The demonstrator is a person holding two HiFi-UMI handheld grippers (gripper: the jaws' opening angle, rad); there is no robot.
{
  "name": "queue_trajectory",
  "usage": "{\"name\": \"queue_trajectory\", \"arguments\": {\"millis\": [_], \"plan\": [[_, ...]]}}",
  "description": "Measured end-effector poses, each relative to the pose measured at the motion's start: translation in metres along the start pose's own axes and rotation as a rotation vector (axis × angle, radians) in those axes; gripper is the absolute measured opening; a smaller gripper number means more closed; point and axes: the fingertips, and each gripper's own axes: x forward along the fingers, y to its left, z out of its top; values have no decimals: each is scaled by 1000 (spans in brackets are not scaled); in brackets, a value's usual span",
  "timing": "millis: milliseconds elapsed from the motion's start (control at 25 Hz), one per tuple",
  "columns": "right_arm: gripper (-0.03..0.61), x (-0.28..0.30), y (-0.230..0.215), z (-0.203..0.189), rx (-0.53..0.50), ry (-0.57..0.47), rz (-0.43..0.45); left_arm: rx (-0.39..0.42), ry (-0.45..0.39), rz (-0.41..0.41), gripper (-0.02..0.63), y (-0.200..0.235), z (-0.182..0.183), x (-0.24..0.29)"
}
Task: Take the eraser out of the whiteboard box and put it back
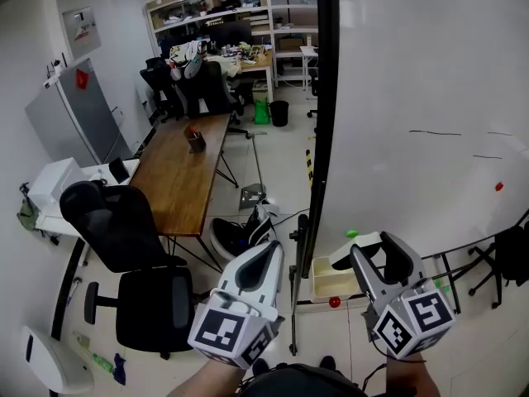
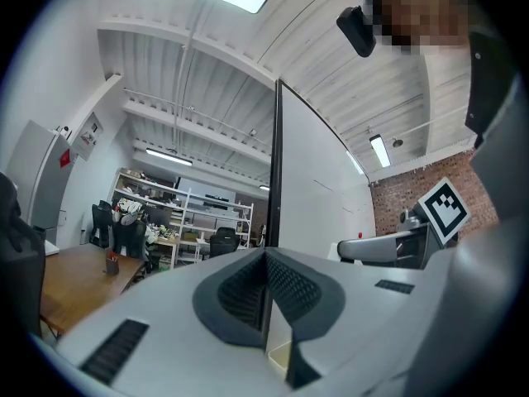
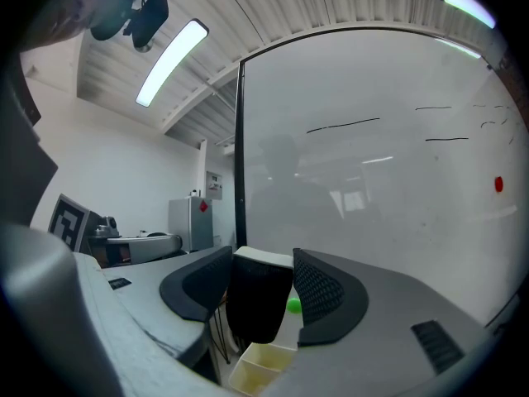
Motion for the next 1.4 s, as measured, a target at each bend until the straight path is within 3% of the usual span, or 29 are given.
{"name": "queue_trajectory", "arguments": {"millis": [240,720,1200,1400], "plan": [[268,0,-3,-36,-12,57,-19,-30,71,4,26,-4,-39,4],[268,15,-36,-161,-21,229,-103,-72,250,0,28,4,-167,23],[268,20,-38,-215,-53,316,-112,-71,306,-10,28,-1,-190,28],[268,21,-37,-222,-128,329,-115,-74,311,-8,28,1,-193,31]]}}
